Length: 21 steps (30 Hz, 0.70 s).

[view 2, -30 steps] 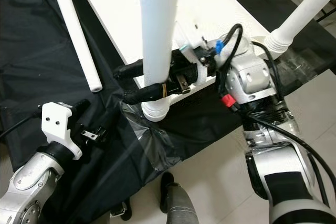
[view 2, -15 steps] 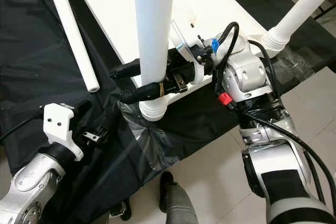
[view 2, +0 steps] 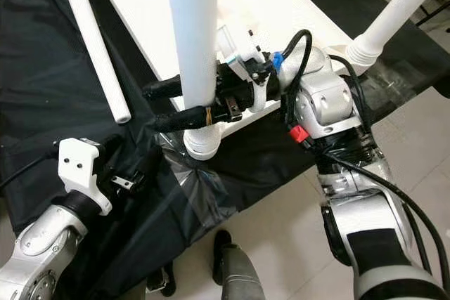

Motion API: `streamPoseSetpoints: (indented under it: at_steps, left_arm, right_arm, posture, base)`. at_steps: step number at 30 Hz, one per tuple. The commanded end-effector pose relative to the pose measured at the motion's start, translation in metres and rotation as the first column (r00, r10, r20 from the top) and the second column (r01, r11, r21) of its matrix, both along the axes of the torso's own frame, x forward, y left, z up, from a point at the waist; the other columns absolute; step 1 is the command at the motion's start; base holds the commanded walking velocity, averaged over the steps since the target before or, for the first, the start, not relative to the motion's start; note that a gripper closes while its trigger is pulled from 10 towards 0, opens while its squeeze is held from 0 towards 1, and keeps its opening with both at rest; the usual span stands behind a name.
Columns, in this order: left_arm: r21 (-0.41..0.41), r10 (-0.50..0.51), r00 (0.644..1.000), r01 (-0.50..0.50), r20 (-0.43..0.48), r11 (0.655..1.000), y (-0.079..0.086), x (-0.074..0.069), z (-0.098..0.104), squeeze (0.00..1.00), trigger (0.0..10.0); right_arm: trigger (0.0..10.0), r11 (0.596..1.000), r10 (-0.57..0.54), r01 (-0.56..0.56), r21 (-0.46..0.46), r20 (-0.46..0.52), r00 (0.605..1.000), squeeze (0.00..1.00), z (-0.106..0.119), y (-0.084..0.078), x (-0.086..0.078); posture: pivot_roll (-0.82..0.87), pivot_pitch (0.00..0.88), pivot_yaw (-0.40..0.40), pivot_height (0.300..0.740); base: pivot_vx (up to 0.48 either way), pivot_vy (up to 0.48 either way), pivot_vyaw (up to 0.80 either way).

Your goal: Building children table

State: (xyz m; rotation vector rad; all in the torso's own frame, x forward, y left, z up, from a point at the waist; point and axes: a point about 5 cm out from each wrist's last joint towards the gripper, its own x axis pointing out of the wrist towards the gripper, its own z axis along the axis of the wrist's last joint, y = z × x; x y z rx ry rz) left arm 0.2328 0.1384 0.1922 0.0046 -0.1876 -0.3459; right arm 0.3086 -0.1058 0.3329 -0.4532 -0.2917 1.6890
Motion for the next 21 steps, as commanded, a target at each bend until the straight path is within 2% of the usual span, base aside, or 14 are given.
streamPoseSetpoints:
  at_steps: [1, 4, 8, 12, 19, 21]
  left_arm:
    - [0.001, 0.001, 1.0, -0.001, -0.02, 1.0, 0.0, -0.003, -0.004, 0.0, 10.0]
    - [0.002, 0.001, 1.0, 0.0, -0.019, 1.0, 0.0, -0.002, -0.004, 0.0, 10.0]
    - [0.002, 0.0, 1.0, 0.0, -0.02, 1.0, 0.0, -0.001, -0.004, 0.0, 10.0]
    - [0.001, -0.001, 1.0, 0.001, -0.019, 1.0, 0.0, -0.001, -0.004, 0.0, 10.0]
    - [0.001, 0.0, 1.0, 0.0, -0.018, 1.0, 0.001, 0.0, -0.004, 0.0, 10.0]
    - [0.001, 0.0, 1.0, 0.0, -0.018, 1.0, 0.001, 0.001, -0.005, 0.0, 10.0]
  right_arm:
    - [10.0, 0.995, -0.093, 0.091, -0.04, -0.041, 0.995, 0.0, -0.016, -0.004, 0.007]
    - [10.0, 0.987, -0.162, 0.161, -0.013, -0.043, 0.986, 0.0, -0.02, -0.002, 0.005]
    - [10.0, 0.983, -0.182, 0.182, 0.001, -0.046, 0.982, 0.0, -0.021, -0.001, 0.006]
    - [10.0, 0.964, -0.259, 0.261, 0.038, -0.062, 0.964, 0.0, -0.025, 0.004, 0.007]
    - [10.0, 0.919, -0.379, 0.384, 0.085, -0.075, 0.922, 0.0, -0.032, 0.01, 0.005]
    - [10.0, 0.886, -0.445, 0.452, 0.102, -0.086, 0.892, 0.0, -0.035, 0.014, 0.004]
  posture:
    - [-0.01, 0.43, -0.041, 0.74]
    - [-0.01, 0.429, -0.04, 0.74]
    - [-0.01, 0.429, -0.04, 0.74]
    - [-0.02, 0.428, -0.041, 0.74]
    - [-0.02, 0.426, -0.044, 0.74]
    - [-0.03, 0.427, -0.046, 0.74]
  base:
    - [0.0, 0.0, 0.0]
    - [0.0, 0.0, 0.0]
    - [0.0, 0.0, 0.0]
    - [0.0, 0.0, 0.0]
    - [0.0, 0.0, 0.0]
    - [0.0, 0.0, 0.0]
